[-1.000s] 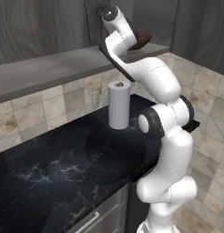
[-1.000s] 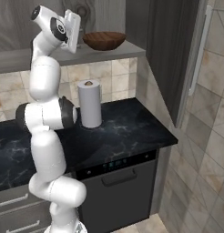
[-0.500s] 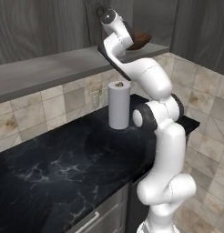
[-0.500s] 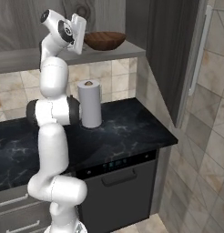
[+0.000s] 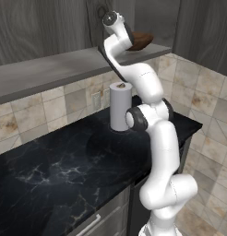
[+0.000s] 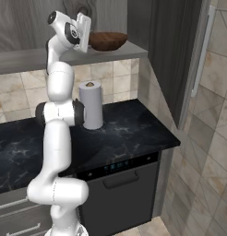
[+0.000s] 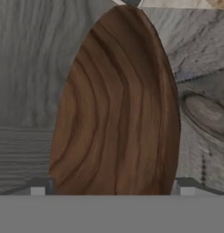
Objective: Move the bowls from the cabinet to the plates on the dining table.
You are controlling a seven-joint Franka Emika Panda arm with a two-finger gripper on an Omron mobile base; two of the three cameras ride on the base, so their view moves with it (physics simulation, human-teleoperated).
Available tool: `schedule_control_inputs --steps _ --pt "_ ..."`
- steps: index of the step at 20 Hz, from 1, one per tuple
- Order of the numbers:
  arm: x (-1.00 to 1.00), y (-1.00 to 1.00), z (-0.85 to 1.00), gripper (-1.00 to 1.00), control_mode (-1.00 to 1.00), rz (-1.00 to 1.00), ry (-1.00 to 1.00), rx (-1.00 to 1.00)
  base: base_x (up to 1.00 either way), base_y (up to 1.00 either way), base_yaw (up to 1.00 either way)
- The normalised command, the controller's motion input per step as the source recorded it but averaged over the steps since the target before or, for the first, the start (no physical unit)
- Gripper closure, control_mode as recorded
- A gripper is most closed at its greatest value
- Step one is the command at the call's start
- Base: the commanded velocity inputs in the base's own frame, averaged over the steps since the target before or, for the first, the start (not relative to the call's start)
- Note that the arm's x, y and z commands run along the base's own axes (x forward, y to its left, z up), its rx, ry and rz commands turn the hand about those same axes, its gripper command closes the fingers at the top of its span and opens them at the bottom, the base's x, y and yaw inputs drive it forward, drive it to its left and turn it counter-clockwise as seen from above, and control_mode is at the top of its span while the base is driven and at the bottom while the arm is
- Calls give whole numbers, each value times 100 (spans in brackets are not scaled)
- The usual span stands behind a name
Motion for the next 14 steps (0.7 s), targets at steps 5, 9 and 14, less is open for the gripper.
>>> schedule_control_inputs --steps 5,9,14 --pt "55 0 -28 100 -100 0 3 0 0 0 0" --pt "28 -8 -32 100 -100 0 8 2 0 0 0" --pt "25 -13 -26 100 -100 0 11 4 0 0 0"
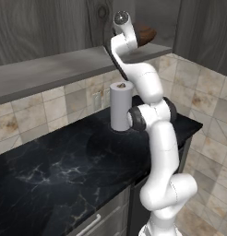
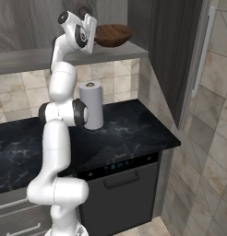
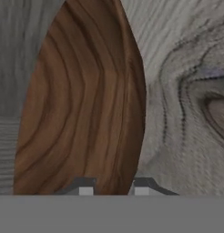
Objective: Move the bowls from the cabinet to the plates on the dining table.
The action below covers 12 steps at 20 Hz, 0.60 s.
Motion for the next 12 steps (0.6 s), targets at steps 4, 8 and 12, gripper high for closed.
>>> schedule_control_inputs --steps 4,8,12 --pt "24 -13 -21 100 -100 0 10 5 0 0 0" --pt "-11 3 -6 100 -100 0 1 5 0 0 0" --pt "-53 7 0 100 -100 0 -8 2 0 0 0"
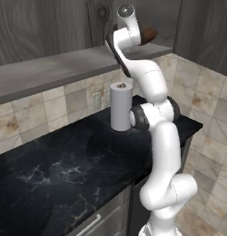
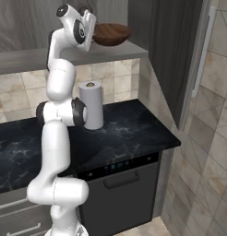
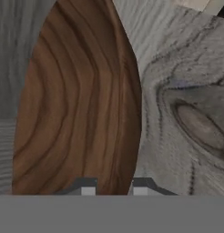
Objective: Move the bowls from the cabinet to the plates on the dining table.
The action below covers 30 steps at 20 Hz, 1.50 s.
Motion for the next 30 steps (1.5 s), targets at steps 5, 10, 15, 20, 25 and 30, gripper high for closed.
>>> schedule_control_inputs --steps 5,10,15,20,25,30 --pt "-81 -5 3 100 -100 2 -13 2 0 0 0" --pt "-100 -22 -33 100 -100 0 -26 13 0 0 0" --pt "-100 -12 -53 100 -100 0 -29 17 0 0 0" --pt "-100 -12 -55 100 -100 0 -30 17 0 0 0" --pt "-100 -19 -35 100 -100 6 -25 14 0 0 0" --pt "-92 -8 -3 100 -100 21 -4 1 0 0 0"
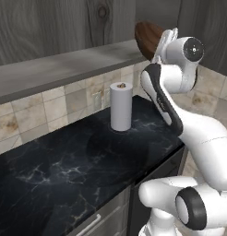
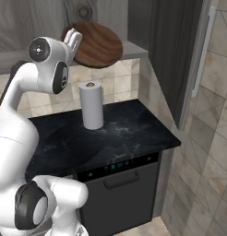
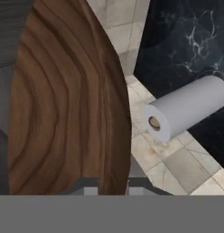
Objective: Move the bowls from the cabinet to the plates on the dining table.
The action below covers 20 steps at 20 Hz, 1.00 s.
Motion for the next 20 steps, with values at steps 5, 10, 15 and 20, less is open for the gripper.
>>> schedule_control_inputs --steps 5,10,15,20 --pt "-70 0 20 100 -100 29 6 -14 0 0 0" --pt "-75 0 35 100 -100 23 12 -18 0 0 0" --pt "-78 0 24 100 -100 22 12 -16 0 0 0" --pt "-77 -11 0 100 -100 23 5 -17 0 0 0"
